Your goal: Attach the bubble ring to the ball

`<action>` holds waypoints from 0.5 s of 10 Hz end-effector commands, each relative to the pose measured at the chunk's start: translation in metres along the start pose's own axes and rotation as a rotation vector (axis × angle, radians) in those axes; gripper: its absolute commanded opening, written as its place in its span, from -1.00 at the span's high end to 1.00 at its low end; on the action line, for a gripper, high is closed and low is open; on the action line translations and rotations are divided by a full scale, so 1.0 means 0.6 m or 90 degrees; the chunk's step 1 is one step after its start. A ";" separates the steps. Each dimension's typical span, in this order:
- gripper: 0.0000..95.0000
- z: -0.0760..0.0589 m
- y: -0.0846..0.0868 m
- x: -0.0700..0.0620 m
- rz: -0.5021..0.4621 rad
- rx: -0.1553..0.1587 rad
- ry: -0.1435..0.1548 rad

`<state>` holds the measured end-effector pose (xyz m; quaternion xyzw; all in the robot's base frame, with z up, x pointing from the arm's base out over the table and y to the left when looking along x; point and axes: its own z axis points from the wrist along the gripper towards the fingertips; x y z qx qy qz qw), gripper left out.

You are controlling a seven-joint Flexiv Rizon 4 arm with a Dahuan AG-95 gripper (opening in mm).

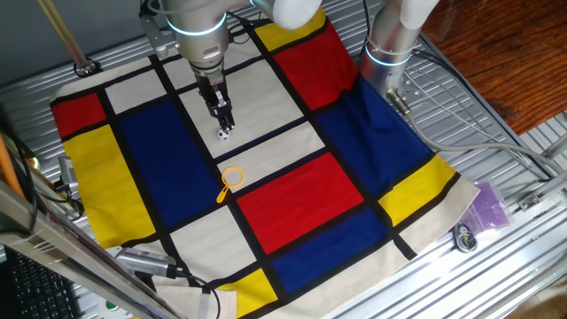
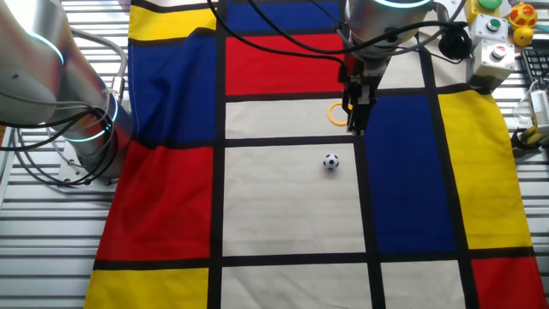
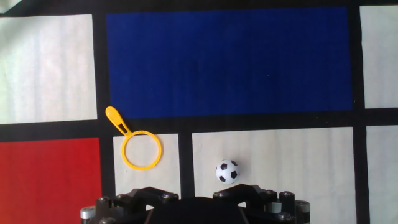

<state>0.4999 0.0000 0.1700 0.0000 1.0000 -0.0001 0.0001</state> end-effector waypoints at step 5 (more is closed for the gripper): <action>1.00 0.000 0.000 -0.001 -0.264 -0.027 -0.005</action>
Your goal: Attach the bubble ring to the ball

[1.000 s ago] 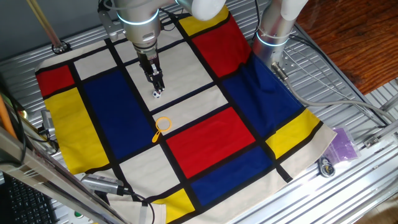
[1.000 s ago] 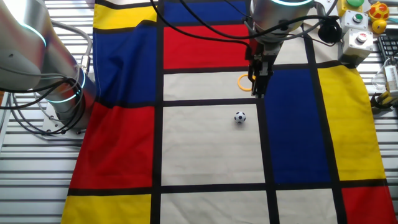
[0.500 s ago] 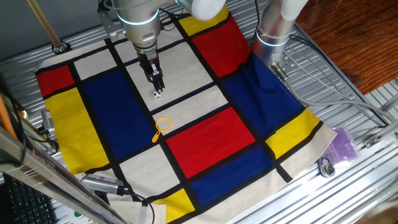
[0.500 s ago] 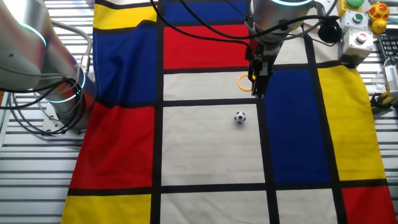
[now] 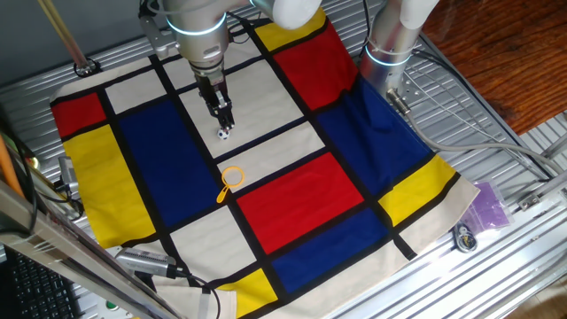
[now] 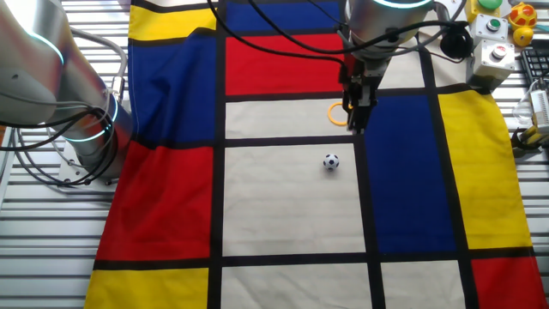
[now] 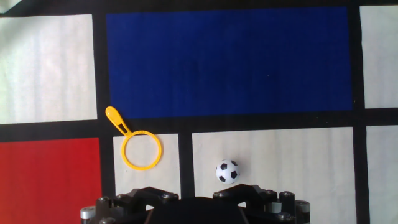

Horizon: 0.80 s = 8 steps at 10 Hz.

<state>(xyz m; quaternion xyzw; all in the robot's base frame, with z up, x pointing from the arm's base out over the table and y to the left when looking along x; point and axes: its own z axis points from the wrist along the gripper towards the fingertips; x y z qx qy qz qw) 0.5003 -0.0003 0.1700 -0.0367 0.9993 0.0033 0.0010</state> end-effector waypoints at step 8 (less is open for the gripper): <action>1.00 0.004 0.036 -0.044 -0.220 -0.015 0.010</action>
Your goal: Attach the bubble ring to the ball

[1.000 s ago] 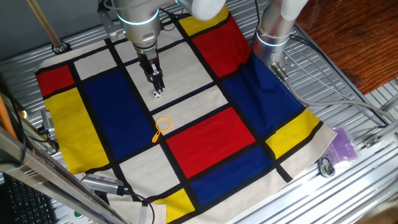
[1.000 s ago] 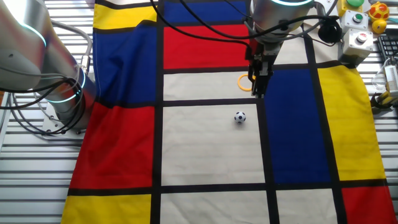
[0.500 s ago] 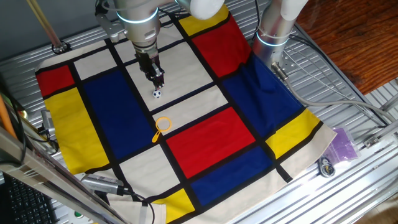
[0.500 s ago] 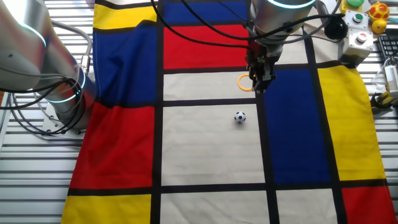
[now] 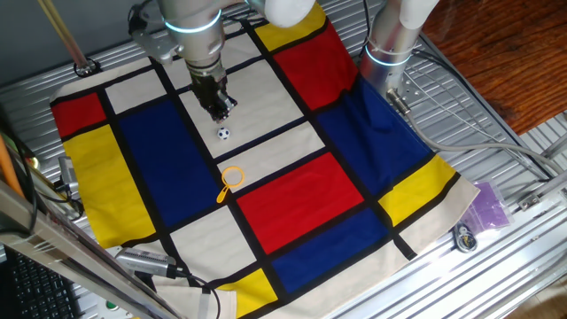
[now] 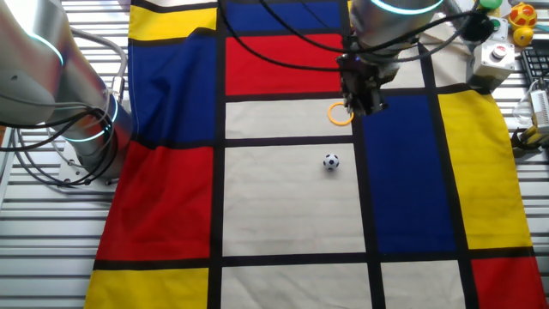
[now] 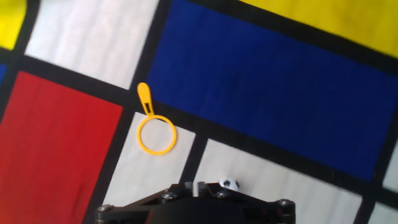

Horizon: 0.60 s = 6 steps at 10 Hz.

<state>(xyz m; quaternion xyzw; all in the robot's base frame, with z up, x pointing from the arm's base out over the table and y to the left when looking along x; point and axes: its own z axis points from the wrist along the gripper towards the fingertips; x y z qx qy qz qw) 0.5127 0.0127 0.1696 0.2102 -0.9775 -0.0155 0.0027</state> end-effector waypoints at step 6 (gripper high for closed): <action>1.00 0.041 0.014 -0.095 -0.028 -0.008 0.020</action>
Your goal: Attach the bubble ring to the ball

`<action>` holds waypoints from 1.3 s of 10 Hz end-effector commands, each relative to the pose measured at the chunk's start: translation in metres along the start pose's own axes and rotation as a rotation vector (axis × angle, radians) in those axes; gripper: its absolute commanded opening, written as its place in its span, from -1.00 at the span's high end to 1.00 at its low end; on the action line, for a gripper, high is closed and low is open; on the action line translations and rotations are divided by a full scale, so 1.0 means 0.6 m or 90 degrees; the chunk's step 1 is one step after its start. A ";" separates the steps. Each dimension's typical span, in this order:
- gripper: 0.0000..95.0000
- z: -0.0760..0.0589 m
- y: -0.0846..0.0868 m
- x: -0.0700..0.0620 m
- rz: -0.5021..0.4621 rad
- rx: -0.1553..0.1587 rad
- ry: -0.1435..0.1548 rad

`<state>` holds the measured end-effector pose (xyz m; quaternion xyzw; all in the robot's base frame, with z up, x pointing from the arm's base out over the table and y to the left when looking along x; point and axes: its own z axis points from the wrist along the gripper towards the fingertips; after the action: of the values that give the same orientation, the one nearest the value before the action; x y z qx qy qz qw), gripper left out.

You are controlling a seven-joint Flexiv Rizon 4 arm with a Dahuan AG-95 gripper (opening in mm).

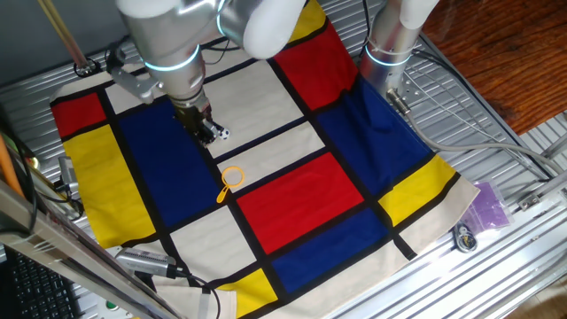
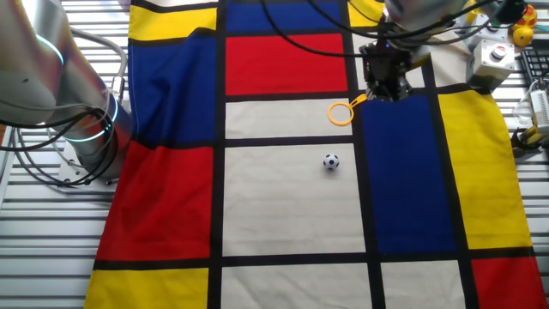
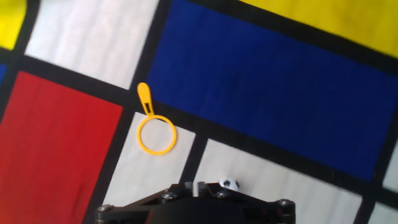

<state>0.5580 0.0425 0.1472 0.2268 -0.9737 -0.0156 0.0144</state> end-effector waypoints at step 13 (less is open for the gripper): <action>1.00 0.003 0.001 -0.008 -0.059 -0.007 0.010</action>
<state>0.5606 0.0445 0.1456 0.2726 -0.9618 -0.0184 0.0193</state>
